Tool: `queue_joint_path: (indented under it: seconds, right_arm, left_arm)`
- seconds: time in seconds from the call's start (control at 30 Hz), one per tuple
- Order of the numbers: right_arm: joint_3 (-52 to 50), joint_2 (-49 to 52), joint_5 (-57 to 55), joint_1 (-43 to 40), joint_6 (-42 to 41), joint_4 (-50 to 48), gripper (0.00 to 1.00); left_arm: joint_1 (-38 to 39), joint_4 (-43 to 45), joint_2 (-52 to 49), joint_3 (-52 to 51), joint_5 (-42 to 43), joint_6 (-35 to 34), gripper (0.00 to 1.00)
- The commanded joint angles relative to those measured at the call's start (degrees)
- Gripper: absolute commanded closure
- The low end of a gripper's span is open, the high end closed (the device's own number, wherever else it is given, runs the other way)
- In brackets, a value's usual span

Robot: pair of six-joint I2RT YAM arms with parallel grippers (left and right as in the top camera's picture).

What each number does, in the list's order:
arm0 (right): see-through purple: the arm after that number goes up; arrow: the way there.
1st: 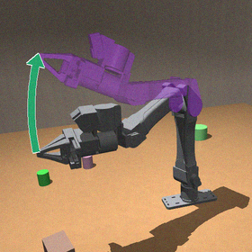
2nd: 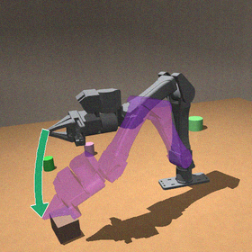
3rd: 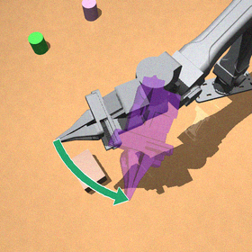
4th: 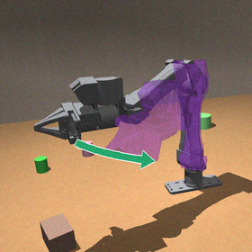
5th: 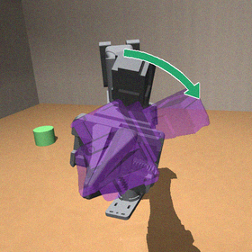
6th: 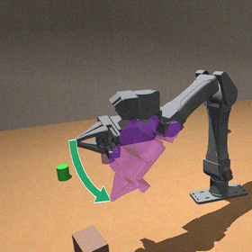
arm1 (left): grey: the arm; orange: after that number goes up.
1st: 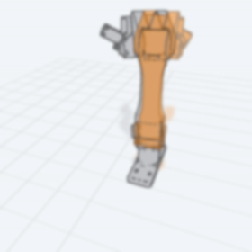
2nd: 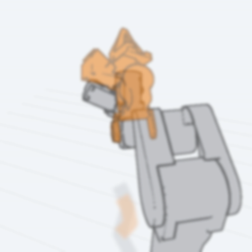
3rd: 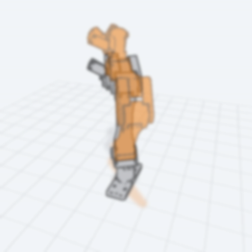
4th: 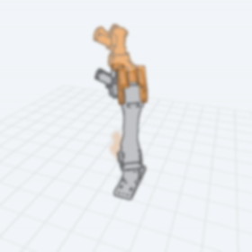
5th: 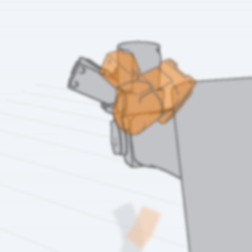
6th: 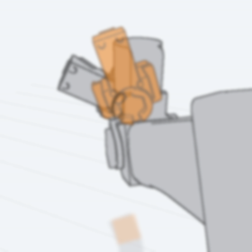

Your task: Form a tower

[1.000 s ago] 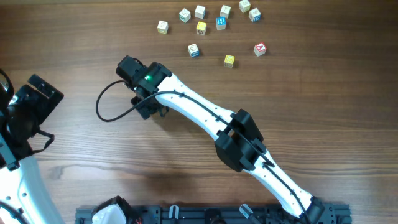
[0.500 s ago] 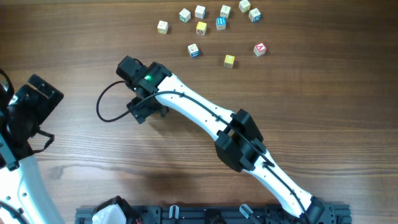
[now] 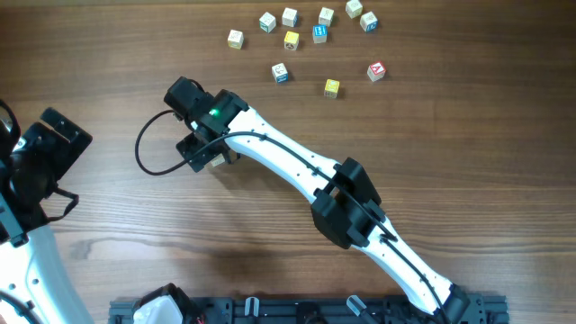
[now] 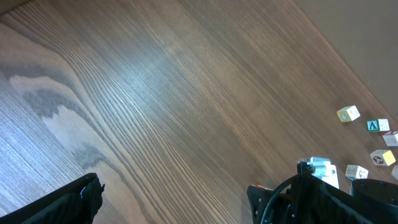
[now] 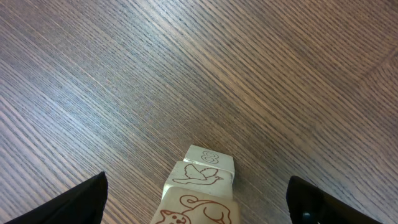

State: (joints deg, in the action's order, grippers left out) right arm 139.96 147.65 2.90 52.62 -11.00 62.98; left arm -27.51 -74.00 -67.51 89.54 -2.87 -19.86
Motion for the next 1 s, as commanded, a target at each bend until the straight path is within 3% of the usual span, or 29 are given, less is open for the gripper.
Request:
queue_joint_path:
  seconds: [0.0,0.1,0.23,0.37,0.8,0.97]
  right_arm:
    - [-0.20,1.03,-0.96,0.20,0.55,-0.09,0.12]
    - [-0.20,1.05,-0.96,0.17,0.55,-0.28,0.14]
    - [-0.20,0.98,-1.07,0.13,0.55,0.15,0.01]
    - [-0.20,0.98,-1.36,-0.13,0.15,1.36,0.01]
    - [-6.60,1.40,-0.68,-0.13,0.50,-2.05,0.21]
    - [-6.60,1.40,-0.26,-0.13,0.48,-1.88,0.37]
  left_arm:
    - [-0.42,-0.04,0.11,0.48,0.70,-0.33,0.00]
    - [-0.42,-0.04,0.11,0.48,0.70,-0.33,0.00]
    - [-0.42,-0.04,0.11,0.48,0.70,-0.33,0.00]
    - [-0.42,-0.04,0.11,0.48,0.70,-0.31,0.00]
    - [-0.42,-0.02,0.11,0.48,0.70,-0.33,0.00]
    - [-0.42,0.00,0.11,0.48,0.70,-0.33,0.00]
